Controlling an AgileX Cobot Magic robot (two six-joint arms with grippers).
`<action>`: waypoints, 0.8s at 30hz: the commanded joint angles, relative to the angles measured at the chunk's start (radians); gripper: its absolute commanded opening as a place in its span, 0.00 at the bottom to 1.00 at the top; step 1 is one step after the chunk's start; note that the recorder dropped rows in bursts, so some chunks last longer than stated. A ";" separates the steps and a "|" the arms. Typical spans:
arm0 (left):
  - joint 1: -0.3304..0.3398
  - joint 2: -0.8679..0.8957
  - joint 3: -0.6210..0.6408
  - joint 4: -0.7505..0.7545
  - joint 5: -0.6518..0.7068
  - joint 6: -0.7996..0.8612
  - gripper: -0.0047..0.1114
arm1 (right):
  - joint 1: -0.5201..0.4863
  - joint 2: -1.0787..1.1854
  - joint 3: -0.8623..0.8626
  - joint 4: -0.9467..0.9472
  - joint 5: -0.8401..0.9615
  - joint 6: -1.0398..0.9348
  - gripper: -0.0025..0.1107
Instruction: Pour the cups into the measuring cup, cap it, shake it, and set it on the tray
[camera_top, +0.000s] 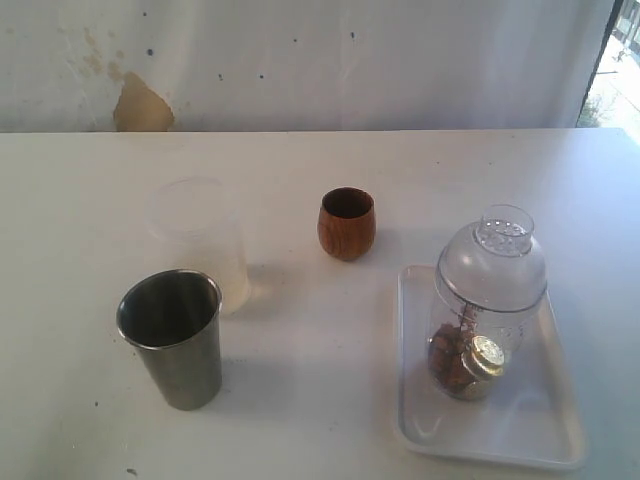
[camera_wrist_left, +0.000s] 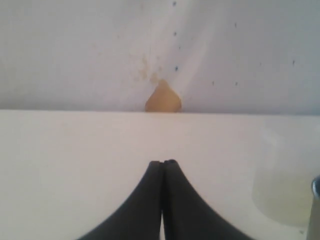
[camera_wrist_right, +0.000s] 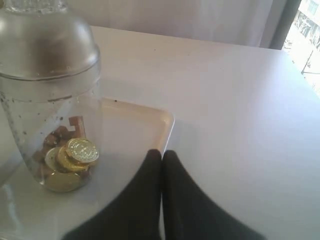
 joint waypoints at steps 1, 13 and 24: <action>0.033 -0.005 0.004 -0.003 0.080 0.045 0.04 | -0.003 0.000 0.005 -0.004 -0.003 -0.001 0.02; 0.056 -0.005 0.004 -0.003 0.080 0.045 0.04 | -0.003 0.000 0.005 -0.004 -0.003 -0.001 0.02; 0.054 -0.005 0.004 -0.003 0.080 0.045 0.04 | -0.003 0.000 0.005 -0.004 -0.003 -0.001 0.02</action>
